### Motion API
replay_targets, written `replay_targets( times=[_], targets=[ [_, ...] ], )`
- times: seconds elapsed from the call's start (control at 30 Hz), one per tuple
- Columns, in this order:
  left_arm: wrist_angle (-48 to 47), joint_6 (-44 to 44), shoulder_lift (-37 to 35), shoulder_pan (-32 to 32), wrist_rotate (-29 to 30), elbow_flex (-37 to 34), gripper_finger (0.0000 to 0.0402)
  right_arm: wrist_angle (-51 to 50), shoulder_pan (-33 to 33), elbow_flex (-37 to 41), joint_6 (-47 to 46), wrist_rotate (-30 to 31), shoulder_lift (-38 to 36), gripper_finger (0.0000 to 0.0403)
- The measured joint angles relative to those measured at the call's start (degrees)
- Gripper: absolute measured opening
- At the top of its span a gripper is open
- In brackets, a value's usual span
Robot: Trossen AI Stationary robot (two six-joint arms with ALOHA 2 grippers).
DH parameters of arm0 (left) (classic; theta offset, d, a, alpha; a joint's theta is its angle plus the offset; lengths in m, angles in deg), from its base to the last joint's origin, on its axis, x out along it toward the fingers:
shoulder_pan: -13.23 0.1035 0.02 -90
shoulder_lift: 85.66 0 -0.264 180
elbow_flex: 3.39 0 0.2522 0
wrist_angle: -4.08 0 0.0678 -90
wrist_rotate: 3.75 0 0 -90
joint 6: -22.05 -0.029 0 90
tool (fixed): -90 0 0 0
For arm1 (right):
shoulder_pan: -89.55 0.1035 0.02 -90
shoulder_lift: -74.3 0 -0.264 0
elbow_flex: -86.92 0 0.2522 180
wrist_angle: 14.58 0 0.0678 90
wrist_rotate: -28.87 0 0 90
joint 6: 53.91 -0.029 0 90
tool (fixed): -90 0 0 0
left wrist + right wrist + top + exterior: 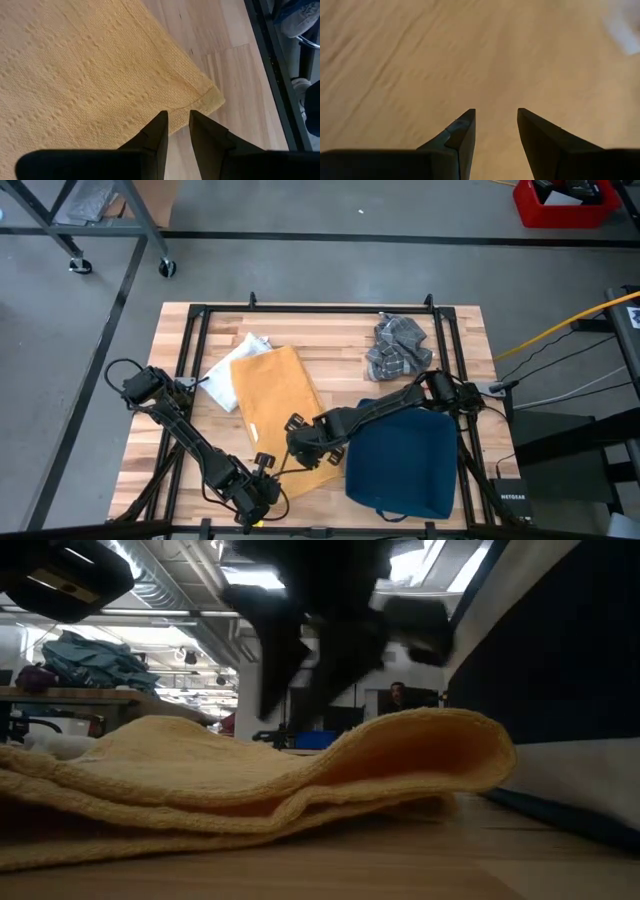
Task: Fold towel
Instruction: Fold the yellow towel
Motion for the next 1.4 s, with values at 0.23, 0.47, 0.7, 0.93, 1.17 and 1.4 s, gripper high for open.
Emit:
replay_targets(
  times=[0.23, 0.47, 0.7, 0.93, 1.17, 1.4],
  targets=[
    [1.88, -2.83, 0.00, 0.36, 4.12, 0.00, 0.0072, -7.17, -0.15, 2.03, -3.73, -2.10, 0.02, 0.0150],
    [4.85, -3.41, 0.00, 3.18, 7.26, 0.00, 0.0072, -10.75, -0.10, 2.03, -6.12, -5.46, 0.02, 0.0149],
    [13.69, -3.35, 2.77, 4.68, 4.67, -3.23, 0.0072, -10.85, -0.04, 2.01, -6.22, -5.52, 0.02, 0.0149],
    [7.66, -0.25, 4.02, 4.07, -3.06, -3.43, 0.0072, -12.16, -0.04, 2.02, -6.29, -5.50, 0.02, 0.0149],
    [-0.55, 2.63, 3.62, 2.19, -8.85, -3.15, 0.0072, -13.32, -0.02, 2.03, -6.29, -5.50, 0.02, 0.0149],
    [-8.30, 5.61, 2.26, 1.41, -6.52, -0.60, 0.0072, -13.36, -0.02, 0.14, -6.23, -5.52, 0.02, 0.0149]
  ],
)
